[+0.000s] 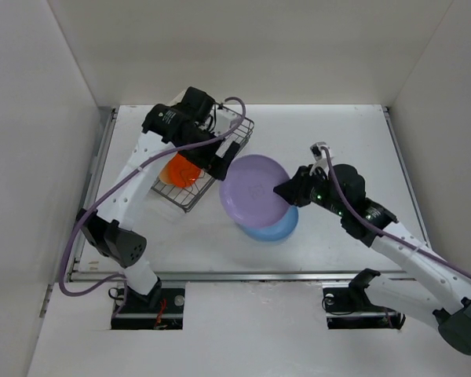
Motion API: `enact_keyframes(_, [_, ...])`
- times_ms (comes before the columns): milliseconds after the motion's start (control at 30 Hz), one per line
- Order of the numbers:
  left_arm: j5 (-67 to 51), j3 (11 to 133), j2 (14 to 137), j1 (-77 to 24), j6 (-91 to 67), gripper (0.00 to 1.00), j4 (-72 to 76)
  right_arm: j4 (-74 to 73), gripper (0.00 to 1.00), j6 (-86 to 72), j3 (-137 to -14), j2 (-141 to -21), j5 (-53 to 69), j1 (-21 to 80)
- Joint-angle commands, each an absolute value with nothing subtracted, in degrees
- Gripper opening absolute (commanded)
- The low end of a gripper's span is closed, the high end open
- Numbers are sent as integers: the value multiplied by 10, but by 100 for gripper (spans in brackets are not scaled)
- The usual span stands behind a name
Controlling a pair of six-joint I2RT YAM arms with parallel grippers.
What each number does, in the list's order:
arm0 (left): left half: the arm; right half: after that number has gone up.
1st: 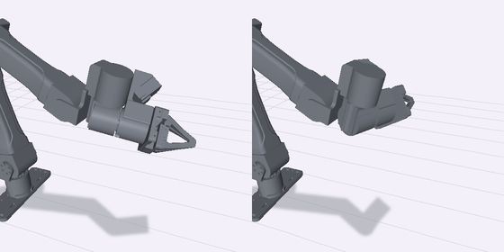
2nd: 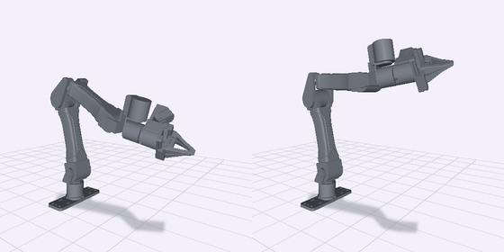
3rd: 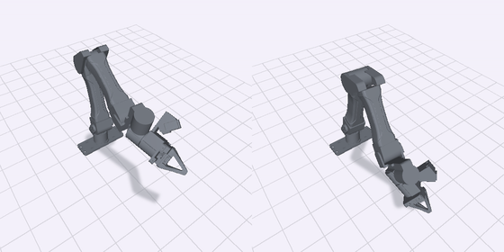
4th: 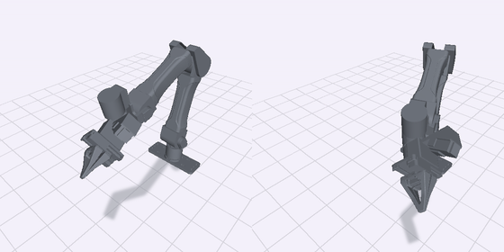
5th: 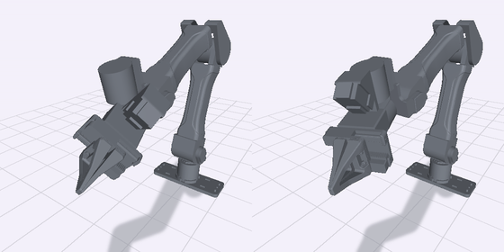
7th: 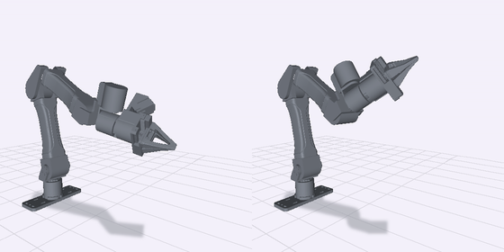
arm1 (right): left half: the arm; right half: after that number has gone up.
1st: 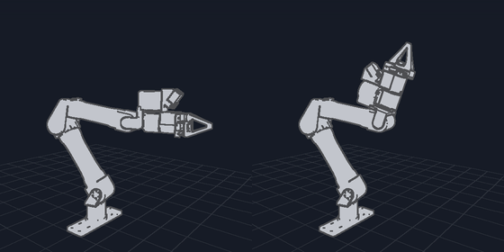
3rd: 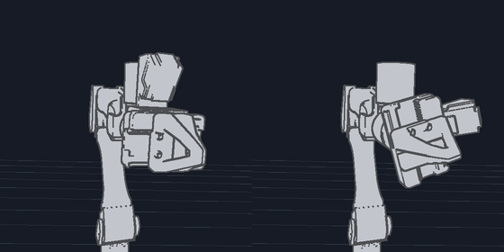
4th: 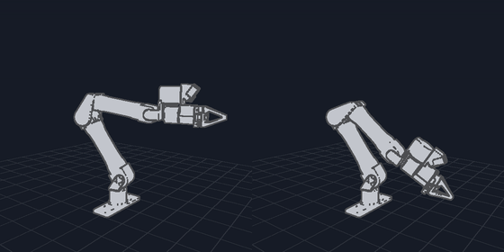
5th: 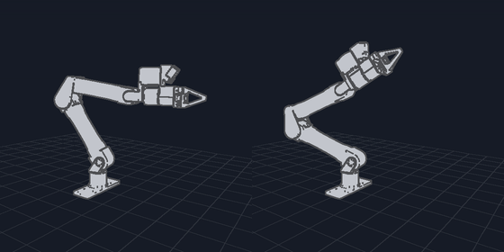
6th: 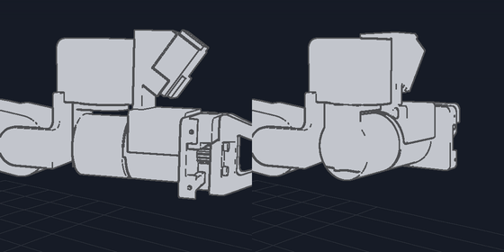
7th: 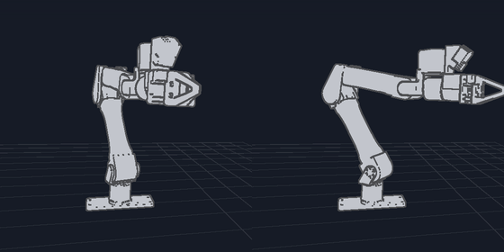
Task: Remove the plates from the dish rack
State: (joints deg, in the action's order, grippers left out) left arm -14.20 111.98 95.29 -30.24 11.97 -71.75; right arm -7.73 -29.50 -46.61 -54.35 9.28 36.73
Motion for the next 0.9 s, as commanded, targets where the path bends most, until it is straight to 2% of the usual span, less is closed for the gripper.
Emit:
enact_keyframes(0, [45,1122,905,-281,46,100,-667,-135,0,-340,-457,-531,-9,366])
enact_keyframes(133, [77,1037,858,-237,31,100,-571,-159,0,-361,-457,-566,-54,366])
enact_keyframes(367, [89,991,859,-237,44,100,-555,-201,0,-390,-511,-713,-75,359])
enact_keyframes(733, [65,974,853,-237,54,100,-555,-171,0,-414,-488,-753,-89,359])
enact_keyframes(833, [60,969,853,-237,60,100,-555,-163,33,-400,-488,-766,-51,359])
enact_keyframes(867, [54,969,848,-237,60,100,-555,-163,52,-392,-488,-766,-45,359])
